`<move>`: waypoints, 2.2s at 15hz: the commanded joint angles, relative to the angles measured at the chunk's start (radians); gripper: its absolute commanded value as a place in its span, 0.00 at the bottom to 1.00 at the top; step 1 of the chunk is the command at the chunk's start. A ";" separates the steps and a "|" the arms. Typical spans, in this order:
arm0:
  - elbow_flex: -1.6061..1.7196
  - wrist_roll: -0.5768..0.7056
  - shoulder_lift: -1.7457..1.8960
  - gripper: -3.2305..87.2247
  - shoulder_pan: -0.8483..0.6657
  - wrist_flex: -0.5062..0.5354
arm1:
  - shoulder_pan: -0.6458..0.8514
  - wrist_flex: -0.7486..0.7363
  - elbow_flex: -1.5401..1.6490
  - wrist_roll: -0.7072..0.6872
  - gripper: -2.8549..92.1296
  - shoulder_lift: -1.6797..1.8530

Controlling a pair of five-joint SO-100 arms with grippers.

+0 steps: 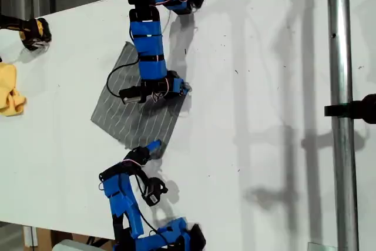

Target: Grasp corners of a towel and fold twice.

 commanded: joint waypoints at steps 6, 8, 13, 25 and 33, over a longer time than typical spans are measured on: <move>-0.034 -0.015 -0.087 0.37 -0.083 -0.005 | -0.026 0.006 0.017 0.011 0.03 0.084; -0.094 -0.021 -0.153 0.36 -0.083 0.044 | -0.021 0.006 0.026 0.011 0.03 0.092; -0.276 -0.011 -0.304 0.28 -0.078 0.176 | -0.014 0.008 0.031 0.005 0.03 0.095; -0.410 -0.066 -0.272 0.02 0.003 0.287 | -0.014 0.000 0.098 0.003 0.03 0.198; -0.265 -0.285 0.186 0.02 0.138 0.376 | -0.143 0.058 0.018 -0.064 0.03 0.428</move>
